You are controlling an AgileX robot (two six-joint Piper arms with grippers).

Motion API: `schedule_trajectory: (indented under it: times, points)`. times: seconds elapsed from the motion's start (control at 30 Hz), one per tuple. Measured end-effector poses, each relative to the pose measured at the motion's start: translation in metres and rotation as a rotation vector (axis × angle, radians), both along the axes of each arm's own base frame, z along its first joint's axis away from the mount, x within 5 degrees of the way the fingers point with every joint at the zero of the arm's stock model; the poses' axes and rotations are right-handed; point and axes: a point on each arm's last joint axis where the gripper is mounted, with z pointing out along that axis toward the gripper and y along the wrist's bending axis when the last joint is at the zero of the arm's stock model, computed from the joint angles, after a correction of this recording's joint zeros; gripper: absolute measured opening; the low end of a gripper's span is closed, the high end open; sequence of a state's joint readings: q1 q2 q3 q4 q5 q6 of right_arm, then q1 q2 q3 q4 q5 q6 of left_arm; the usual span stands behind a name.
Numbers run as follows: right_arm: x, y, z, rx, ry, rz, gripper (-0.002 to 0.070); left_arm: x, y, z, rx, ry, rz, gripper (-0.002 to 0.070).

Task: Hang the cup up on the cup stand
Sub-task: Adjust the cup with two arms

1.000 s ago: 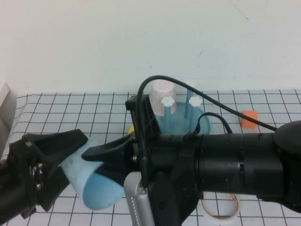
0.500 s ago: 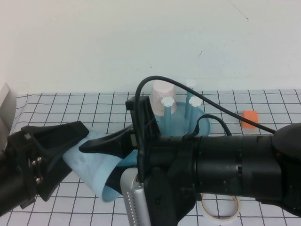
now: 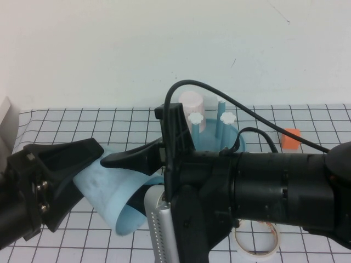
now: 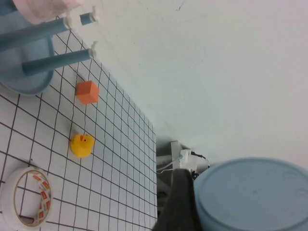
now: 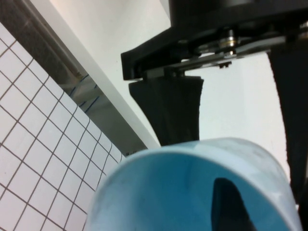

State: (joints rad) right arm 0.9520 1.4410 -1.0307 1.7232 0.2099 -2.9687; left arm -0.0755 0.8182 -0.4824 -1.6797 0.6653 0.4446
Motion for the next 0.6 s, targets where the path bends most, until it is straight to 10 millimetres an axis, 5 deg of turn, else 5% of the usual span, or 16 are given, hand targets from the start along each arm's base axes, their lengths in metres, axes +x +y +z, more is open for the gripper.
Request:
schedule_trajectory:
  times: [0.6]
  points:
    - [0.0031,-0.0025,-0.0048,0.021,0.116,-0.078,0.0302,0.0017,0.0019,-0.0006,0.008,0.001,0.028,0.0532]
